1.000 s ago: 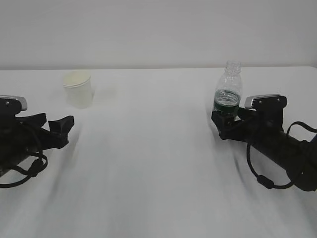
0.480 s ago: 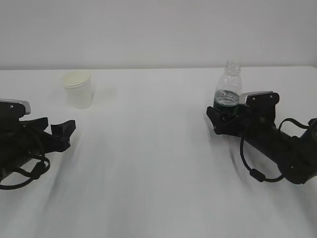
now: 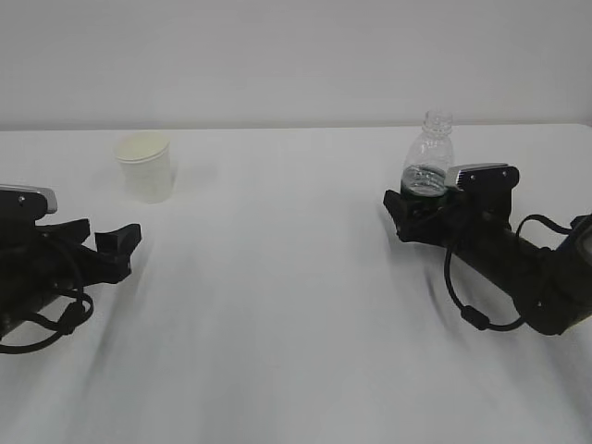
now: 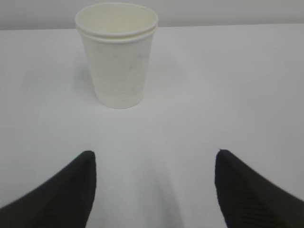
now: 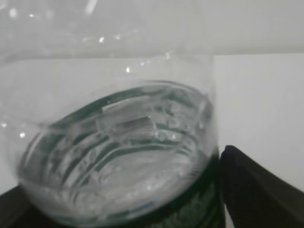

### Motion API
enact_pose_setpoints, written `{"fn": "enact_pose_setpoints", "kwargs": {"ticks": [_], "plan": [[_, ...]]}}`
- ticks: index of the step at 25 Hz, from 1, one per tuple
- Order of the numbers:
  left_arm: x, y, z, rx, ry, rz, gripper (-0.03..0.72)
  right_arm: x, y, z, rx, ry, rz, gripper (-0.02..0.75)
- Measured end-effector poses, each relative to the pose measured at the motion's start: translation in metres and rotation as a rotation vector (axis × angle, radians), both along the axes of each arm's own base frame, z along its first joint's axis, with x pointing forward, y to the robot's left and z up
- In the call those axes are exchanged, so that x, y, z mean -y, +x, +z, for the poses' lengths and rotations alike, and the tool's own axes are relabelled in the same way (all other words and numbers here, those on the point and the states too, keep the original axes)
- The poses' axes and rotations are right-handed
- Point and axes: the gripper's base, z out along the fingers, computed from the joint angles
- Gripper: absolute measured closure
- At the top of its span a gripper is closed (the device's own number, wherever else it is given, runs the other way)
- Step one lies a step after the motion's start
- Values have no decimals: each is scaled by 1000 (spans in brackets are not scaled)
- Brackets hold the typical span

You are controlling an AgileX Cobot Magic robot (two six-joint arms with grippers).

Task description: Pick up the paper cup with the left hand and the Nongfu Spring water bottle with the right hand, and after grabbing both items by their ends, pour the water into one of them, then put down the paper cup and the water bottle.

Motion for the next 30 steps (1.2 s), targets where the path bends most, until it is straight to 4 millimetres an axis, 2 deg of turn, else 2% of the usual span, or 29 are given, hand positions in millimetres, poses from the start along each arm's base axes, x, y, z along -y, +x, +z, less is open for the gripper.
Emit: {"fn": "enact_pose_setpoints", "kwargs": {"ticks": [6,12,15,30], "plan": [[0,0,0,0,0,0,125,0,0,0,-1,1,2,101],[0,0,0,0,0,0,125,0,0,0,0,0,5,219],[0,0,0,0,0,0,125,0,0,-1,0,-2,11,255],[0,0,0,0,0,0,131,-3,-1,-1,1,-9,40,269]]}}
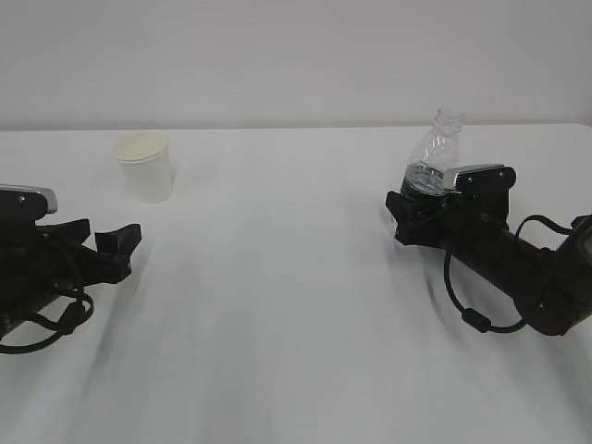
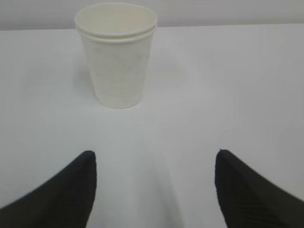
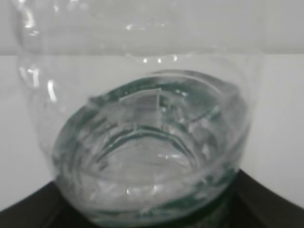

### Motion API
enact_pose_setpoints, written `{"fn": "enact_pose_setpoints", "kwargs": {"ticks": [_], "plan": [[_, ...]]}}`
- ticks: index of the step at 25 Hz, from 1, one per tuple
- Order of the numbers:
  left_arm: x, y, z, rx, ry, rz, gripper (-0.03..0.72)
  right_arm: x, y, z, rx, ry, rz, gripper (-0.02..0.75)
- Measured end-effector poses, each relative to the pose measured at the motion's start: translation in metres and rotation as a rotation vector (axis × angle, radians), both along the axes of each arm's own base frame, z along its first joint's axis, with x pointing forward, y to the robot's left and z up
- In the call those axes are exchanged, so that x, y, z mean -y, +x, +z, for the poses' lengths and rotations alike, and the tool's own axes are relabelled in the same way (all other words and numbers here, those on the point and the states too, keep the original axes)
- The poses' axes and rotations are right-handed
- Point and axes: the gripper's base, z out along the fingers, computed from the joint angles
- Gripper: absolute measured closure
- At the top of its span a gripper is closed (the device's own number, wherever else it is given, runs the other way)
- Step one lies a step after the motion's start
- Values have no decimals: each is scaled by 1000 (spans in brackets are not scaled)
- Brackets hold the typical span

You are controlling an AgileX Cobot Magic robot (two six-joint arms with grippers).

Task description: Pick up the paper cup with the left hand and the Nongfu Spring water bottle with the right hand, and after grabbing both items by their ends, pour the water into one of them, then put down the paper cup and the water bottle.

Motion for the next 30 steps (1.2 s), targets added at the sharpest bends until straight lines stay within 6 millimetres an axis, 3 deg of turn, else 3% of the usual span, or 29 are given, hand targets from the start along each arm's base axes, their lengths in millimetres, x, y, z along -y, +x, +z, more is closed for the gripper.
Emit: {"fn": "enact_pose_setpoints", "kwargs": {"ticks": [9,16,23,30], "plan": [[0,0,0,0,0,0,131,0,0,0,0,-1,4,343],[0,0,0,0,0,0,131,-3,-3,2,-5,-17,43,351],[4,-1,0,1,7,-49,131,-2,-26,12,-30,-68,69,351],[5,-2,0,2,9,-64,132,4,-56,44,10,-133,56,351]]}}
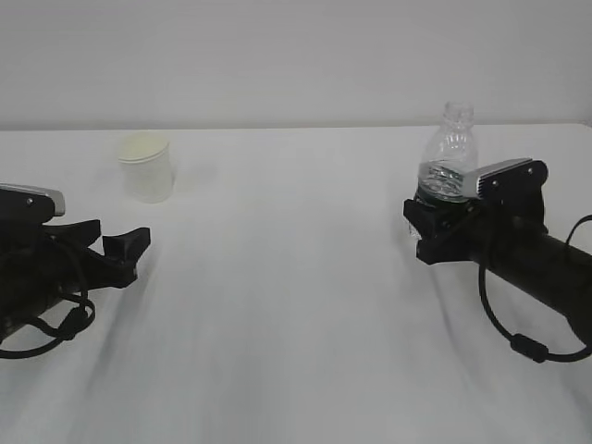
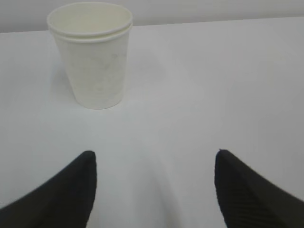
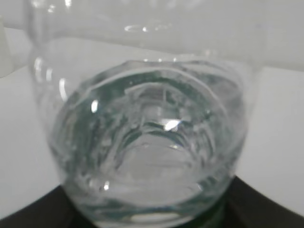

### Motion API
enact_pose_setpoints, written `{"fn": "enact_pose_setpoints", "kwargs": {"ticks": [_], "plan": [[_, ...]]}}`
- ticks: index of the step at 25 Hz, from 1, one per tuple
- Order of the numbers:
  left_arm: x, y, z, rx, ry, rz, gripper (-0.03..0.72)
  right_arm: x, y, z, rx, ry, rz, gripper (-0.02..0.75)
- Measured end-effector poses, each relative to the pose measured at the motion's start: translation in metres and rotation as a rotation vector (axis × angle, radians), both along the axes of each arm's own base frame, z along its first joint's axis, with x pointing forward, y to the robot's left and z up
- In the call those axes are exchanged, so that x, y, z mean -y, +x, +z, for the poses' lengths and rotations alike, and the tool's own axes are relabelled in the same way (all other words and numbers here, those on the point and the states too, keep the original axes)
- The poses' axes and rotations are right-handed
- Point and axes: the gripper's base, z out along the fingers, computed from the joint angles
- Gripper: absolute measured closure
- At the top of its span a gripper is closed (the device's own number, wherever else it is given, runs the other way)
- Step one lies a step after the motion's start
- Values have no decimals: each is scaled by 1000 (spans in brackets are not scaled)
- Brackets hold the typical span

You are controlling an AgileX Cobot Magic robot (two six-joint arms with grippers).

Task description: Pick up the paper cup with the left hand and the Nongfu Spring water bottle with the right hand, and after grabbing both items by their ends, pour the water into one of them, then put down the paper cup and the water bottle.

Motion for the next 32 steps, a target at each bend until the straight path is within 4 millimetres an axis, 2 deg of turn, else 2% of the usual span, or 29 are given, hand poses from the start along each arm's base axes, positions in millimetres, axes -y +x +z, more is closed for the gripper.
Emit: {"fn": "enact_pose_setpoints", "kwargs": {"ticks": [6,10,13,16,19,26,32], "plan": [[-1,0,0,0,-1,6,156,5,-22,17,5,-3,-28,352],[-3,1,0,-1,-5,33,162,6,-32,16,-15,-5,-32,353],[-1,2,1,5,-4,22,125,6,-34,16,-22,-6,-32,353],[2,12,5,41,-9,7,46,6,-34,15,-22,-7,-32,353],[4,25,6,67,-14,7,17,6,-35,15,-24,-7,-32,353],[9,45,-2,89,-19,5,9,6,-35,15,-24,-9,-23,353],[6,64,-20,81,-21,43,8,5,-35,15,-24,-11,-17,353]]}}
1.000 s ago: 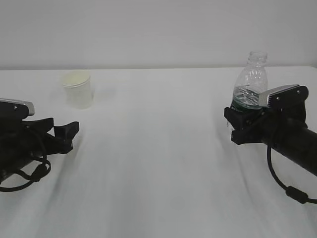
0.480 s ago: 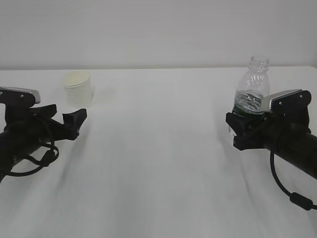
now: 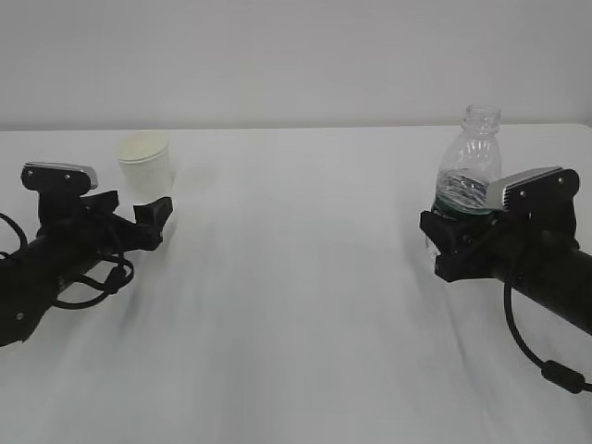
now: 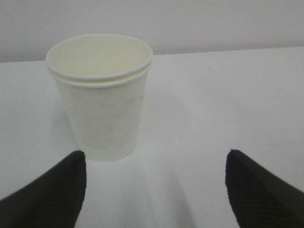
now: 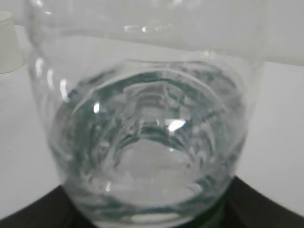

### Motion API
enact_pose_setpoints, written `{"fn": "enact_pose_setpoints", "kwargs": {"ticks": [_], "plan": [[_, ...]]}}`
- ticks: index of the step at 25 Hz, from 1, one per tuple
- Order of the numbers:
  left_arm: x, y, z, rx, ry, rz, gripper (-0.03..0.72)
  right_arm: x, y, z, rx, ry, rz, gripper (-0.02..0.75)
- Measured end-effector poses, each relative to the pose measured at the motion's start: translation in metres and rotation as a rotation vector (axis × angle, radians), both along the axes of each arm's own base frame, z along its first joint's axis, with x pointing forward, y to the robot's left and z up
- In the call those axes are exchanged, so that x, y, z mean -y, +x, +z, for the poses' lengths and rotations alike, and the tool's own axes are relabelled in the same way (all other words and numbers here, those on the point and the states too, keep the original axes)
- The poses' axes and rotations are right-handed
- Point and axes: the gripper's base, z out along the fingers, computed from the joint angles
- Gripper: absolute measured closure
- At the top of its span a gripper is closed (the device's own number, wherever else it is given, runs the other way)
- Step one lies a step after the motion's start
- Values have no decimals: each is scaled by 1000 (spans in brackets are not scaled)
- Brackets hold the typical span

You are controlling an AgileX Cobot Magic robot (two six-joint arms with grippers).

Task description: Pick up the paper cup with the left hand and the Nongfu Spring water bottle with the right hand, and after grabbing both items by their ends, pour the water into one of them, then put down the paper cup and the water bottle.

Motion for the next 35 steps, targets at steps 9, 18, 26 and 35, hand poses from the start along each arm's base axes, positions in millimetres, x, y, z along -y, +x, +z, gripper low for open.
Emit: {"fn": "enact_pose_setpoints", "kwargs": {"ticks": [9,18,26,35], "plan": [[-7,21,-9,27,-1,17,8,0,0,0,0,0,2,353],[-8,51,-16,84,-8,26,8,0,0,0,0,0,2,353],[-6,64,-29,94,-8,23,10,0,0,0,0,0,2,353],[-5,76,-30,125,-13,23,24,0,0,0,0,0,2,354]]}}
